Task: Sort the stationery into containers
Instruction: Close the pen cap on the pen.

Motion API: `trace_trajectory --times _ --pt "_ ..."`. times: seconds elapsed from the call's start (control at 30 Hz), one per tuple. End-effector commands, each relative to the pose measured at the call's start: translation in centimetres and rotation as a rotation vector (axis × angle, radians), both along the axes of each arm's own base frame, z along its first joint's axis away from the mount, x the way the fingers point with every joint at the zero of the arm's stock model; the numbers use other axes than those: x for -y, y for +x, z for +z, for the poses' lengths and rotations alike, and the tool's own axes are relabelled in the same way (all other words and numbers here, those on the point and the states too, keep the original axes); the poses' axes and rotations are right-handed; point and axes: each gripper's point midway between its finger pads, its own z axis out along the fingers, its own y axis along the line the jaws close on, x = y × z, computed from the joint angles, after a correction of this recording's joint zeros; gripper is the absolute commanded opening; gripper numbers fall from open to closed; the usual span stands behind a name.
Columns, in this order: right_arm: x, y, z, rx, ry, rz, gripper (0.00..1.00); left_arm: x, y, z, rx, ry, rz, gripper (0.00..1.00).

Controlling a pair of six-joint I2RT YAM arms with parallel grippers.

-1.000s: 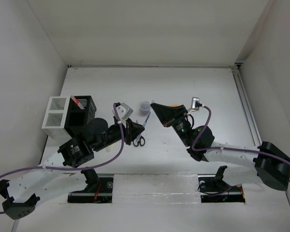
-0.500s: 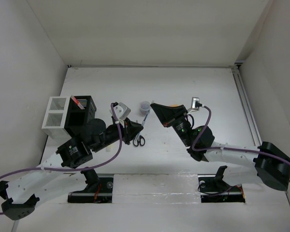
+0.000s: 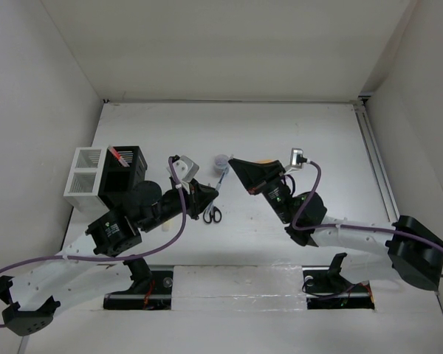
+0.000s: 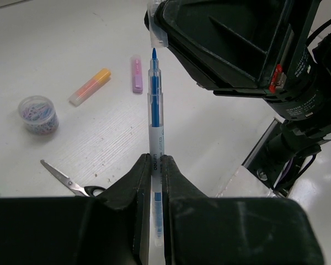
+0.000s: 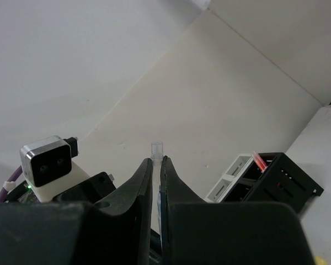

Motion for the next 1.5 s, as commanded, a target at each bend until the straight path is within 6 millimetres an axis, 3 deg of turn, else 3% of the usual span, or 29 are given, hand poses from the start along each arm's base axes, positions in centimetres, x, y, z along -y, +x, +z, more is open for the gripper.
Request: trace_trajectory --times 0.0,0.57,0.8,1.47 --pt "0.2 -1.1 2.4 0.05 0.078 0.036 0.0 0.0 0.3 3.1 0.062 -0.067 0.007 0.0" --pt "-0.1 -1.3 2.3 0.058 0.084 0.056 0.0 -0.2 0.5 3.1 0.064 -0.065 0.027 0.0" --pt "-1.6 -1.5 1.1 0.049 0.053 0.097 0.0 -0.1 0.7 3.2 0.064 -0.065 0.03 0.0" --pt "-2.6 -2.1 -0.2 0.015 0.066 0.12 0.0 0.0 0.6 7.9 0.121 -0.222 0.035 0.0"
